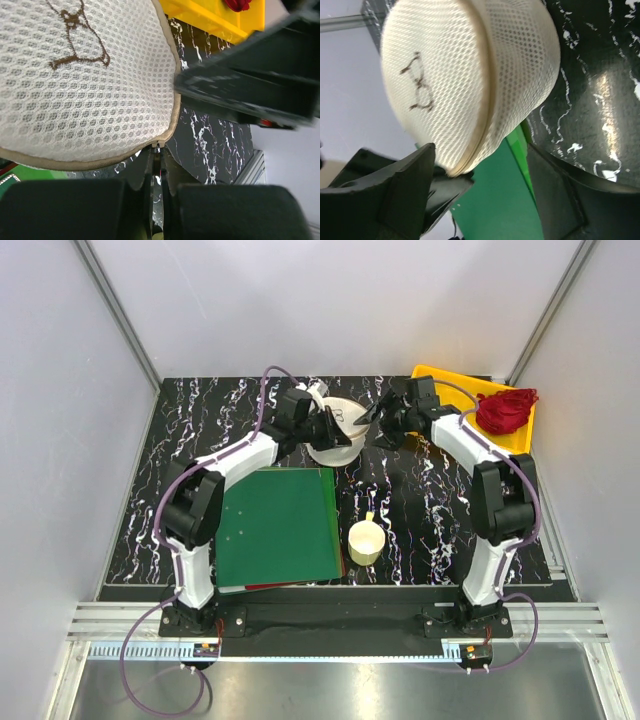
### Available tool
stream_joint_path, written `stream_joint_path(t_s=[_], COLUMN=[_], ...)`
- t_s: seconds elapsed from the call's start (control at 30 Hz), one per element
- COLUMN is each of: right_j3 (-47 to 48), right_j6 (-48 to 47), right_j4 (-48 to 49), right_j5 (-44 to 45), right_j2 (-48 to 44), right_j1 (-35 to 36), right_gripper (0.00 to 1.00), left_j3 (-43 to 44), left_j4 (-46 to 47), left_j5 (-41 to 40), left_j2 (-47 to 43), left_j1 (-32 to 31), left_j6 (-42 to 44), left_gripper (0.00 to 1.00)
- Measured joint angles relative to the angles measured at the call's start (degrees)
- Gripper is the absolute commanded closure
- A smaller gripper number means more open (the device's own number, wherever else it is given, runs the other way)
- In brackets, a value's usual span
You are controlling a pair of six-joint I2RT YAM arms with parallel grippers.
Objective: Place the bra in the laundry bag and zip it closed
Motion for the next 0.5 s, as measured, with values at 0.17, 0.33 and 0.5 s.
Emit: stream_joint_path(t_s=[0.17,0.33,0.5], right_j3=[-1.7,-2.4,-2.4], right_j6=[1.8,5.1,7.3], right_j4=[1.9,4.2,5.9], right_j5=[0.0,-1.1,-1.5], right_j2=[-2.6,-2.3,-1.4], right_j1=[0.0,0.2,0.3], right_gripper=[0.37,0.55,0.65], left_j3=[0.0,0.0,0.5], left_j4=[0.5,1.2,1.2], left_j5=[0.0,0.0,0.0], left_j2=[0.7,0.7,0.9], left_j1=[0.1,-0.2,-0.3], left_j6=[-0.8,-1.0,-1.0], left_gripper=[1.00,1.00,1.00])
